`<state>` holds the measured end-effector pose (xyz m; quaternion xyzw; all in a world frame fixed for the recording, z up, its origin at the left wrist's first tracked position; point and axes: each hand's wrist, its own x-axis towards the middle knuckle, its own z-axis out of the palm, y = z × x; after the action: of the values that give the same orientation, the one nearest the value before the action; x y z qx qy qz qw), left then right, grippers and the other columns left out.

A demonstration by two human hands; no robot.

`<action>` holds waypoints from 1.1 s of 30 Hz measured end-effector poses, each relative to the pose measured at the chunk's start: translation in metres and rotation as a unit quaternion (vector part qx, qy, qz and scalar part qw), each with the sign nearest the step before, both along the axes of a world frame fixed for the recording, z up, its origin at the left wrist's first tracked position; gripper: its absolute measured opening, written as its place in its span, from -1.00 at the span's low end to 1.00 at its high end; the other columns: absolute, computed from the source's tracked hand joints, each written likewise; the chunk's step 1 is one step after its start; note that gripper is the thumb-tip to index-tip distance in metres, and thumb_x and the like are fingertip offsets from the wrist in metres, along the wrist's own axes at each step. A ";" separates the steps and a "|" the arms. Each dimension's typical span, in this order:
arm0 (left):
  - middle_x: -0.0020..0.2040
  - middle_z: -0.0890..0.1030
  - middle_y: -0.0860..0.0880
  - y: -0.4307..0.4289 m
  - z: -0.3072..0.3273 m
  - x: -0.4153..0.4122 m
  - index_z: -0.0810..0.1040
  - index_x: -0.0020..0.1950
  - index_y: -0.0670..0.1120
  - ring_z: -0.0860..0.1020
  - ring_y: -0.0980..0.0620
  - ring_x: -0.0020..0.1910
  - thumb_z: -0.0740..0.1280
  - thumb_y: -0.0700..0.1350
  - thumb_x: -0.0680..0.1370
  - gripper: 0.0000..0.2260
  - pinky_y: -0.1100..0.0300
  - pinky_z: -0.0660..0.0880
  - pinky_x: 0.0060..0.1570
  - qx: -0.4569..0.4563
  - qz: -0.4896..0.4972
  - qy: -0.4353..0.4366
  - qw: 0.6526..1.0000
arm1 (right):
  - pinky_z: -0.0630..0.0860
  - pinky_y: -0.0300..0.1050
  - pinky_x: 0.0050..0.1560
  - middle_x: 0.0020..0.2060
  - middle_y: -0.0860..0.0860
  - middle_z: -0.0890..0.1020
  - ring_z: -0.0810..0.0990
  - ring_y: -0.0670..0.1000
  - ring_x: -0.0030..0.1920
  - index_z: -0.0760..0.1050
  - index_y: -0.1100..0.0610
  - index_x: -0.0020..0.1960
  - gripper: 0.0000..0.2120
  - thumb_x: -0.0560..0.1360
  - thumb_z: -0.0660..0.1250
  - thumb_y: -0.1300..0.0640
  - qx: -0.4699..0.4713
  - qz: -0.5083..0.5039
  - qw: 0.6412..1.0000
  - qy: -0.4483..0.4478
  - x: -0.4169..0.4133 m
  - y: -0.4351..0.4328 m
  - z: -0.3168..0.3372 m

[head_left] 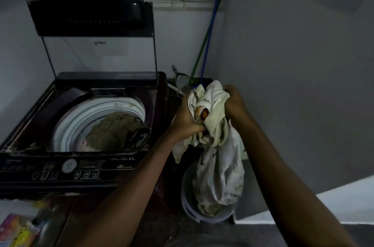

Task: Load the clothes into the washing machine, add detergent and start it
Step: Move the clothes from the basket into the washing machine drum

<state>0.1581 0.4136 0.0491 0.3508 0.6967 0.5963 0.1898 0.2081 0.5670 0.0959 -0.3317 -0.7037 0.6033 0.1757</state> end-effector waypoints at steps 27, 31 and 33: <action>-0.05 0.71 0.08 -0.007 0.096 -0.018 0.66 -0.03 0.04 0.67 0.09 -0.02 0.55 -0.12 0.20 -0.64 0.00 0.61 0.07 0.131 0.252 -0.006 0.959 | 0.44 -0.47 0.14 0.21 -0.16 0.45 0.44 -0.41 0.17 0.29 0.05 0.32 -0.21 0.23 0.62 0.27 0.050 0.134 0.990 0.016 0.039 -0.023 -0.121; -0.02 0.70 0.05 -0.023 0.090 -0.025 0.66 0.01 0.02 0.66 0.04 0.01 0.56 -0.09 0.18 -0.60 -0.05 0.60 0.09 0.121 0.282 -0.005 0.952 | 0.47 -0.33 0.02 0.06 0.09 0.59 0.55 0.01 0.09 0.51 0.25 0.19 -0.74 0.51 0.34 0.34 0.054 -0.005 0.997 0.048 0.030 -0.019 -0.117; -0.01 0.69 0.06 -0.035 0.079 -0.035 0.66 0.06 -0.02 0.66 0.06 0.00 0.57 0.02 0.14 -0.50 0.01 0.61 0.06 0.073 0.322 0.002 0.944 | 0.49 -0.13 -0.02 -0.02 0.16 0.61 0.60 -0.11 -0.05 0.53 0.31 0.11 -0.84 0.54 0.27 0.38 0.026 -0.062 0.994 0.089 0.040 -0.004 -0.101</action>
<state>0.1233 0.3786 0.1285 0.1214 0.7274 0.6742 -0.0400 0.2477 0.5631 -0.0056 -0.3145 -0.6789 0.6000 0.2831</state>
